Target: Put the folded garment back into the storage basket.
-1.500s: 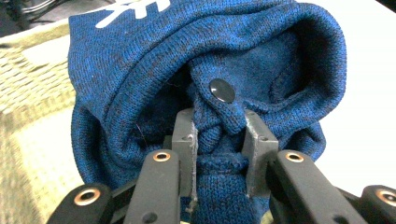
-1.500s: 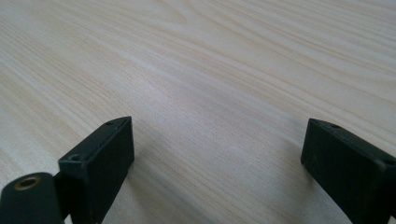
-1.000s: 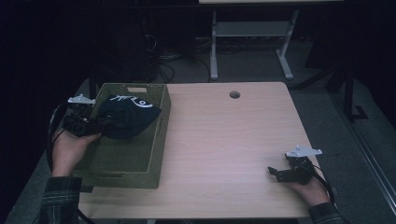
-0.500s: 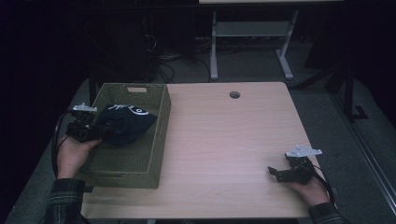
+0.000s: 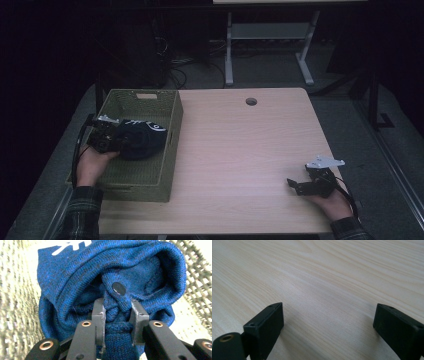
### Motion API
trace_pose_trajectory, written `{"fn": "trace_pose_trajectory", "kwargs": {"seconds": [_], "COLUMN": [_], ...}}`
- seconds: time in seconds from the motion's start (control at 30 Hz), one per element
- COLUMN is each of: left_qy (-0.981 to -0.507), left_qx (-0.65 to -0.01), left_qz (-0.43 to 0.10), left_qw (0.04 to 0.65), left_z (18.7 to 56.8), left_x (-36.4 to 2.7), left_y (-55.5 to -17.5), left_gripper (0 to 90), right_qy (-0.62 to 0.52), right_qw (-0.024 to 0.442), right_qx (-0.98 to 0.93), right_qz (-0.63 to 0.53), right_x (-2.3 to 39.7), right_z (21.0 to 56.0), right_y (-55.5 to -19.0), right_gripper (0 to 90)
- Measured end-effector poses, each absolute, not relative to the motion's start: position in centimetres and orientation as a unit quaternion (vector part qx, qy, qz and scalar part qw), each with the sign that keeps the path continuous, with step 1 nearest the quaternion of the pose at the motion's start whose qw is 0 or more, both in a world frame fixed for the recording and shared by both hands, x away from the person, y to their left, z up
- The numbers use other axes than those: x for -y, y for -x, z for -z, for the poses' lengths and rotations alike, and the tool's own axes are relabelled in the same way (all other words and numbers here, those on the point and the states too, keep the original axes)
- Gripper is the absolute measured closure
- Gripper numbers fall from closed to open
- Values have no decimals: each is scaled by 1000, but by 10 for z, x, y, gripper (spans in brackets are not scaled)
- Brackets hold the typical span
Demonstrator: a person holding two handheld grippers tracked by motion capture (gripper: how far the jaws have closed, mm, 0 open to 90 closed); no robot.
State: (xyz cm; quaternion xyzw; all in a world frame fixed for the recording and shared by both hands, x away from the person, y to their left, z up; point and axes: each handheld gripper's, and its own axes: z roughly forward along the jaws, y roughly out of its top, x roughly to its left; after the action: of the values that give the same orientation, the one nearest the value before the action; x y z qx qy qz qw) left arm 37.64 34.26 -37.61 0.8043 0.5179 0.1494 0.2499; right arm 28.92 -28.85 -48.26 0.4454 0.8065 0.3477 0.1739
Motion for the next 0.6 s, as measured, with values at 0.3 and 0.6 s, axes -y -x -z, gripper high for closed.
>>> {"fn": "trace_pose_trajectory", "kwargs": {"seconds": [0.3, 0.6], "left_qy": [-813, -808], "left_qx": [-519, -522], "left_qz": [-130, -130], "left_qw": [231, 240], "left_z": [390, 388], "left_x": [-344, -347], "left_y": [-381, -379], "left_gripper": [677, 447], "right_qy": [-446, -445], "right_qw": [174, 174], "right_qx": [-807, -807], "right_qz": [-348, -348], "right_x": [288, 288], "right_z": [483, 483], "right_y": [-289, -289], "right_gripper": [90, 90]}}
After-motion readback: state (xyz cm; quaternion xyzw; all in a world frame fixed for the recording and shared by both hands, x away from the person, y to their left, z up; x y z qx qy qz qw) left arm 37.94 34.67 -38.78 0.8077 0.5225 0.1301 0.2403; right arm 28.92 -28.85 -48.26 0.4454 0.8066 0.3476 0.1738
